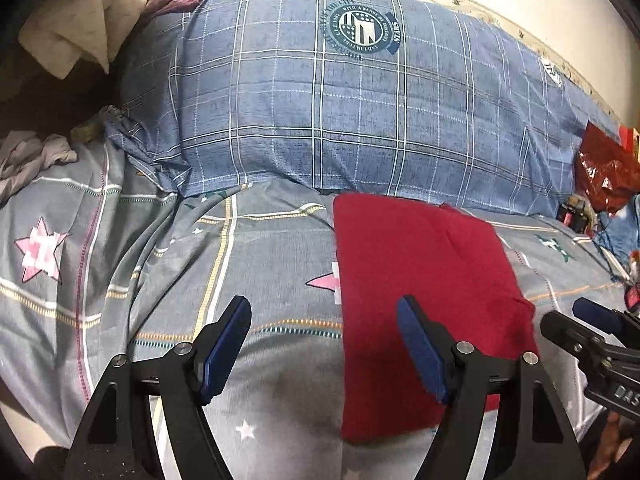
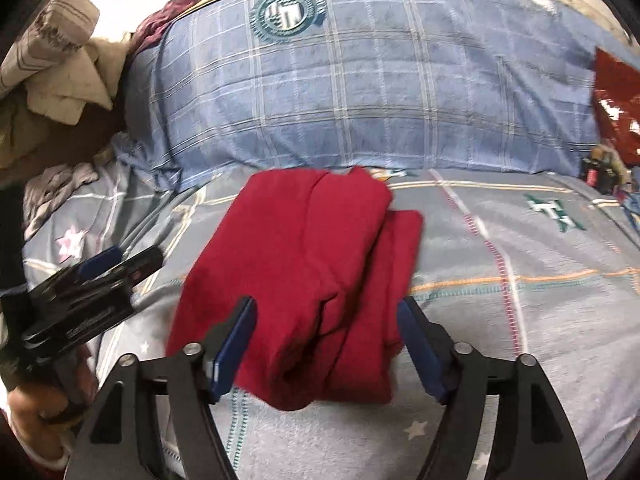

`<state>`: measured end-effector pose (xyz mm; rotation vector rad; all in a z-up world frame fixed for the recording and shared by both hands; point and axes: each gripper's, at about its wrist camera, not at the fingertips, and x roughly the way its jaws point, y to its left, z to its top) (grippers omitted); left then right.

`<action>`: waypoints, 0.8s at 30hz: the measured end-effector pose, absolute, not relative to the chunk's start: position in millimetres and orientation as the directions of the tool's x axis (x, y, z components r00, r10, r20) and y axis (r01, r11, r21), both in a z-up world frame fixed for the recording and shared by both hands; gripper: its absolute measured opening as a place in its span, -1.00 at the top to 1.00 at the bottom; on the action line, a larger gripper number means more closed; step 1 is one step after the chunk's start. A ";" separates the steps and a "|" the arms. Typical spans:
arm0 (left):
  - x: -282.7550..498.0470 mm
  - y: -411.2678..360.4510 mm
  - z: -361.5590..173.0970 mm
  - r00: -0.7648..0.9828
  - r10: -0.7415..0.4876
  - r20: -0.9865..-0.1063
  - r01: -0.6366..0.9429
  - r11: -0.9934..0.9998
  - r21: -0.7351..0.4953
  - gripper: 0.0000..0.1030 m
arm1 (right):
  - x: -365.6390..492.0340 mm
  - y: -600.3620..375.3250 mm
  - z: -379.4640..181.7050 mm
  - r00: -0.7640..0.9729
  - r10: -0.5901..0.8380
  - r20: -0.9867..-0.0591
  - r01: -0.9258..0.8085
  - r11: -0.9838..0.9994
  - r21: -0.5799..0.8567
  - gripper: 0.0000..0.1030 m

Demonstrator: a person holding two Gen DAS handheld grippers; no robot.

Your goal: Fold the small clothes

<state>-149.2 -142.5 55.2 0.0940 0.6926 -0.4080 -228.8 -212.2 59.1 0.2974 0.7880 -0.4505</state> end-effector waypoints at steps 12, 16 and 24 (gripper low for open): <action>-175.8 -129.6 78.9 0.723 -0.332 -0.606 0.403 0.915 -0.019 -0.46 | -235.0 -204.0 66.8 0.624 -0.303 -0.720 0.501 0.862 0.072 -0.60; -179.3 -127.0 81.8 0.725 -0.332 -0.603 0.406 0.914 -0.014 -0.46 | -236.6 -200.1 69.7 0.631 -0.299 -0.716 0.498 0.864 0.077 -0.62; -182.6 -121.2 83.7 0.726 -0.335 -0.600 0.408 0.913 -0.016 -0.46 | -238.0 -194.9 72.1 0.636 -0.294 -0.713 0.494 0.865 0.085 -0.63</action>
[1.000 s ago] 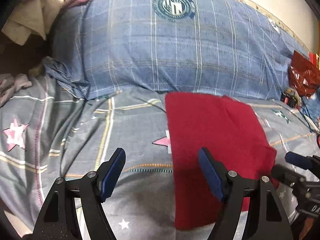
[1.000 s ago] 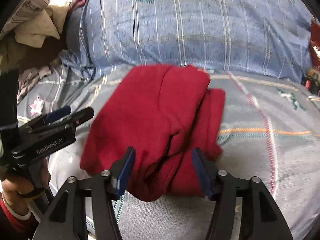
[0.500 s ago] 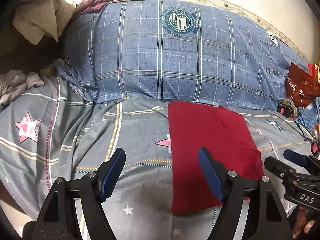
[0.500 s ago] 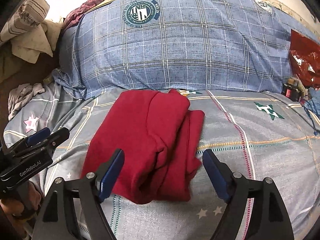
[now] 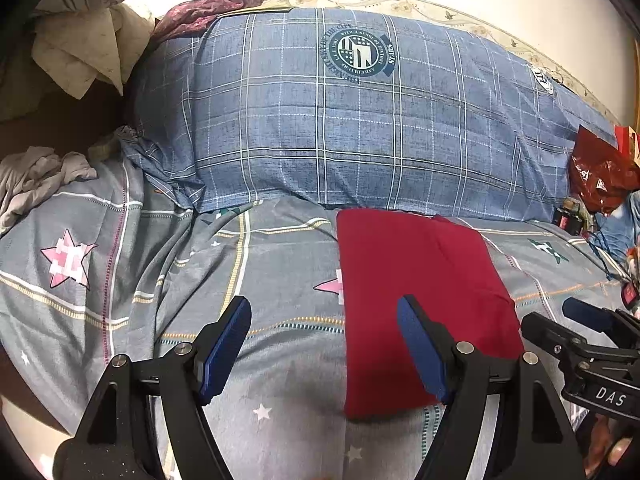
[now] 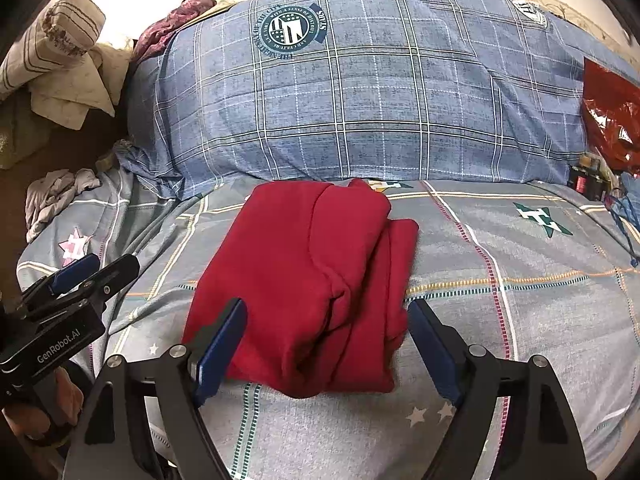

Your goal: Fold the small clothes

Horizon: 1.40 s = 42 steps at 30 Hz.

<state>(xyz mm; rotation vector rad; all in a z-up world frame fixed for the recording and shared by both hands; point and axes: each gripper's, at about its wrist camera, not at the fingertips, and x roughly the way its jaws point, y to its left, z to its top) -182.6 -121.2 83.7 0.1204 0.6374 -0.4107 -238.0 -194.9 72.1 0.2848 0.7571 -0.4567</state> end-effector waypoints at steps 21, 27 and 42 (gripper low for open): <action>-181.4 -120.7 80.3 0.721 -0.337 -0.606 0.417 0.909 -0.009 -0.46 | -234.6 -190.7 64.6 0.625 -0.272 -0.732 0.491 0.866 0.098 -0.64; -180.4 -124.1 78.7 0.718 -0.333 -0.612 0.419 0.908 -0.003 -0.46 | -232.5 -189.5 61.9 0.619 -0.265 -0.739 0.486 0.869 0.096 -0.64; -170.0 -128.9 66.5 0.710 -0.337 -0.619 0.424 0.905 -0.006 -0.44 | -226.1 -189.4 56.6 0.610 -0.256 -0.750 0.483 0.870 0.096 -0.64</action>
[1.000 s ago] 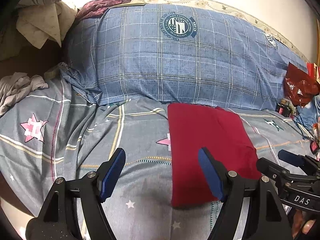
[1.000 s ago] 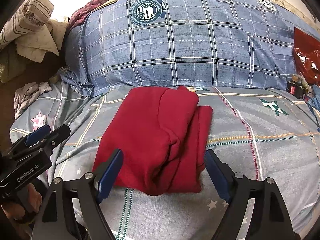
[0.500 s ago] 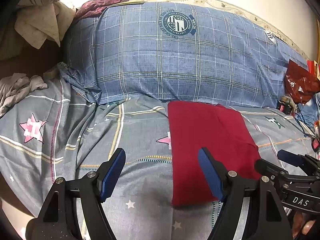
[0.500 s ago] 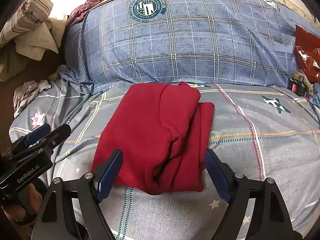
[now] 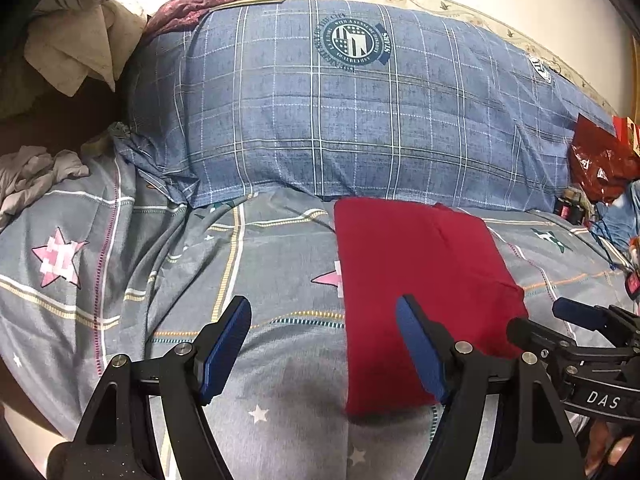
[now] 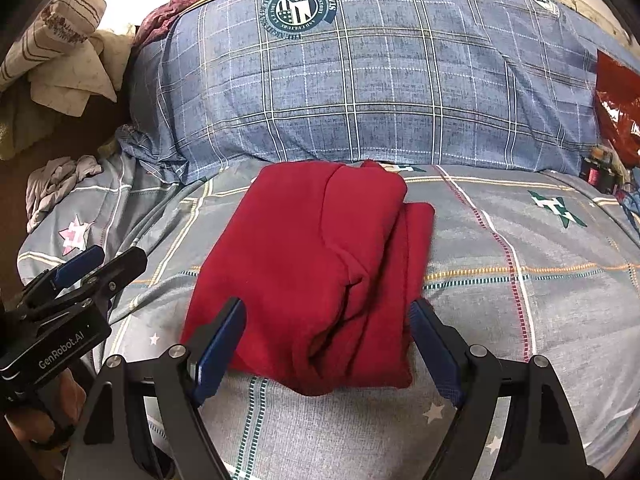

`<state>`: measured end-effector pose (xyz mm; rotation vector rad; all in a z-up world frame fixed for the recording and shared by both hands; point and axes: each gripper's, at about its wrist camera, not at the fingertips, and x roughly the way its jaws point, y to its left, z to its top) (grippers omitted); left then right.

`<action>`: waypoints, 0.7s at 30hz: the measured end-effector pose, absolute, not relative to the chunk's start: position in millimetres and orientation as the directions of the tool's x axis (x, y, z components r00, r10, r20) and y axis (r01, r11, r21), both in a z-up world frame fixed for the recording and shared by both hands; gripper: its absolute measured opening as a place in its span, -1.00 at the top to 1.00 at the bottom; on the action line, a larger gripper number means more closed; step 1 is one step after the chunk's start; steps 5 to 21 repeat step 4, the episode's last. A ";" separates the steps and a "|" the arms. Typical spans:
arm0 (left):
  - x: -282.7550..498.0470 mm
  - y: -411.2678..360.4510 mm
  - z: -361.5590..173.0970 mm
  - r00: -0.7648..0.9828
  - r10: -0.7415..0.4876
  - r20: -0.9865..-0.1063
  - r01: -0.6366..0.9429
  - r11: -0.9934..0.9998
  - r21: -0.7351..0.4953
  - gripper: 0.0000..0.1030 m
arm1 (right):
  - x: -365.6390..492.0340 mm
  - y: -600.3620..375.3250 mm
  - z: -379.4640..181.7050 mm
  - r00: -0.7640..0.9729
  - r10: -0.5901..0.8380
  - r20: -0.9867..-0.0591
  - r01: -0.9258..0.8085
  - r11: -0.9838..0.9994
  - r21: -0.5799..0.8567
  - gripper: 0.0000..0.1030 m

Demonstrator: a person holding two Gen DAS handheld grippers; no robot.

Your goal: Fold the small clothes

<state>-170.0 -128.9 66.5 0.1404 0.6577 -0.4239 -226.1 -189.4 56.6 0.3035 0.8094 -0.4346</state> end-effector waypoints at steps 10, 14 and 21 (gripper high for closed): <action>-156.2 -128.1 58.6 0.690 -0.338 -0.640 0.413 0.910 -0.036 -0.46 | -221.9 -193.1 50.1 0.597 -0.247 -0.763 0.483 0.870 0.096 -0.64; -156.2 -128.1 58.6 0.690 -0.338 -0.640 0.413 0.910 -0.036 -0.46 | -221.9 -193.1 50.1 0.597 -0.247 -0.763 0.483 0.870 0.096 -0.64; -156.2 -128.1 58.6 0.690 -0.338 -0.640 0.413 0.910 -0.036 -0.46 | -221.9 -193.1 50.1 0.597 -0.247 -0.763 0.483 0.870 0.096 -0.64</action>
